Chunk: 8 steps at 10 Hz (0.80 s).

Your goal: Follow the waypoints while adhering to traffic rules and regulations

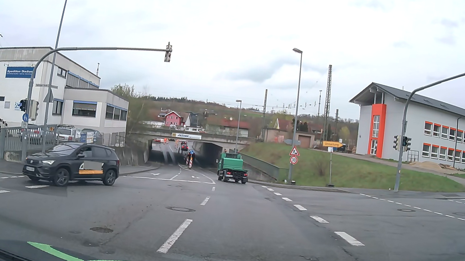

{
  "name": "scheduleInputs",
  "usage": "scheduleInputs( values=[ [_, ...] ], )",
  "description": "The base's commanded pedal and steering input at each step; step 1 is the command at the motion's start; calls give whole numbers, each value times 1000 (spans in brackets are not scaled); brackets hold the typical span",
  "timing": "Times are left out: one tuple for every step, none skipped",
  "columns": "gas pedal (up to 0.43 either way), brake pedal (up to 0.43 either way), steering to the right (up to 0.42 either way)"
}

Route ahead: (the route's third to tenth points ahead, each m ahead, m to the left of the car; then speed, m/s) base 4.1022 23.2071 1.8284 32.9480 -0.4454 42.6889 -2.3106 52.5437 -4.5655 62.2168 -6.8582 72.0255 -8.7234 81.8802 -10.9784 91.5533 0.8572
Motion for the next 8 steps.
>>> scheduleInputs(
  values=[
    [0, 0, -11],
    [0, 0, -12],
    [0, 0, -14],
    [20, 0, -21],
    [47, 0, -38],
    [47, 0, -60],
    [59, 0, -99],
    [59, 0, -133]
  ],
)
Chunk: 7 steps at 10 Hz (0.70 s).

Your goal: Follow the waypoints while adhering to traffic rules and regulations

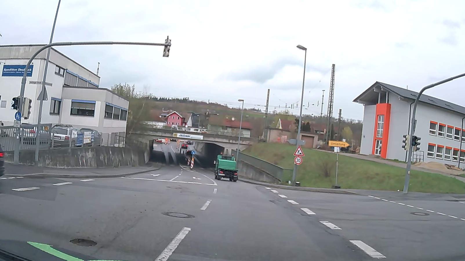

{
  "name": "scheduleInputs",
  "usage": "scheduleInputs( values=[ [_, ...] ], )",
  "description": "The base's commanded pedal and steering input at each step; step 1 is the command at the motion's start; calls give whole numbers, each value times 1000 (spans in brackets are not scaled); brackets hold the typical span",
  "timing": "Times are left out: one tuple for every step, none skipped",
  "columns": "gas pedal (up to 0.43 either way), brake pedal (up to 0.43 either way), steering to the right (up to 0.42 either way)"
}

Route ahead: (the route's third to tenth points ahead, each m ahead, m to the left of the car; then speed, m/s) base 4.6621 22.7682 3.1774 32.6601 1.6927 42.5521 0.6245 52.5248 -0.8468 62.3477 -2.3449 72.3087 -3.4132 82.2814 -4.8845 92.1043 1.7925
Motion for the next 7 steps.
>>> scheduleInputs(
  values=[
    [87, 0, -183],
    [87, 0, -239],
    [87, 0, -288],
    [87, 0, -360],
    [87, 0, -414],
    [87, 0, -454],
    [87, 0, -478]
  ],
)
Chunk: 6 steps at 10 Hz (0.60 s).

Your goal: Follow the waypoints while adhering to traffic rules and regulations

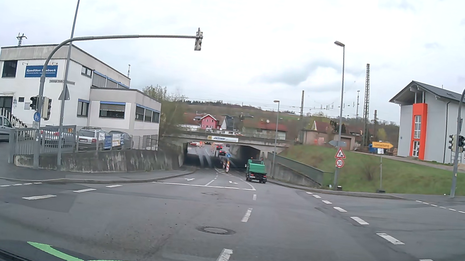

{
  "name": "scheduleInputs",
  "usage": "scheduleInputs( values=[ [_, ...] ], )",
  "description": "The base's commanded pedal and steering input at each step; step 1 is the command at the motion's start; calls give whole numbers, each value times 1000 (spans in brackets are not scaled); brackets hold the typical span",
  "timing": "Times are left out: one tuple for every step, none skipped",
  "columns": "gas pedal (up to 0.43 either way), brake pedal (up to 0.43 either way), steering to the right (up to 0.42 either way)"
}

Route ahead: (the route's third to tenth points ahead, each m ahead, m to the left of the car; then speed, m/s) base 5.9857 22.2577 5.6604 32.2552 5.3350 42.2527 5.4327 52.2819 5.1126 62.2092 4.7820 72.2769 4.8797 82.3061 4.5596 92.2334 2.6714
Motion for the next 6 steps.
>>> scheduleInputs(
  values=[
    [98, 0, -505],
    [98, 0, -535],
    [98, 0, -559],
    [98, 0, -583],
    [98, 0, -605],
    [98, 0, -618]
  ],
)
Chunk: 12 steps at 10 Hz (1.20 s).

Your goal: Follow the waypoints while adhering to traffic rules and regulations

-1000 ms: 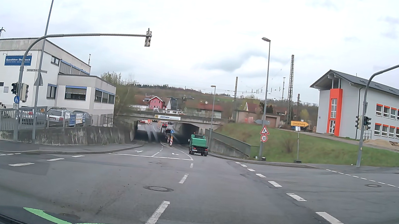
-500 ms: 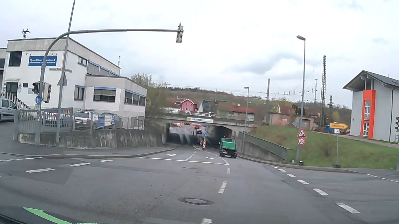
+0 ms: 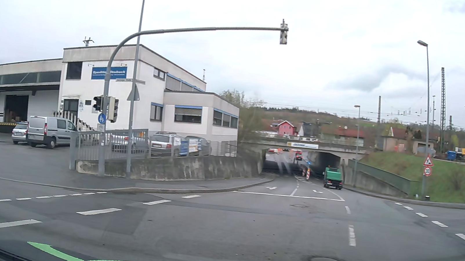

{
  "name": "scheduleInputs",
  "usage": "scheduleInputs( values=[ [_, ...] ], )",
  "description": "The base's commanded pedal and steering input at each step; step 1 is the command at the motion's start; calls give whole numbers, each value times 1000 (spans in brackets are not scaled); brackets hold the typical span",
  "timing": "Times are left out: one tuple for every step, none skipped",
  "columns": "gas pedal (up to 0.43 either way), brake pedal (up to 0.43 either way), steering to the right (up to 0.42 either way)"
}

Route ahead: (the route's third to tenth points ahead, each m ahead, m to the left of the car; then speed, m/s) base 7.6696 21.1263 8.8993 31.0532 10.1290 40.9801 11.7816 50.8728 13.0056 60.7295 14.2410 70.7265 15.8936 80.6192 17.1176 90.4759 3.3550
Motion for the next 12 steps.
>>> scheduleInputs(
  values=[
    [98, 0, -624],
    [98, 0, -628],
    [98, 0, -629],
    [98, 0, -629],
    [98, 0, -630],
    [110, 0, -630],
    [118, 0, -631],
    [118, 0, -631],
    [118, 0, -631],
    [118, 0, -629],
    [118, 0, -625],
    [130, 0, -616]
  ],
)
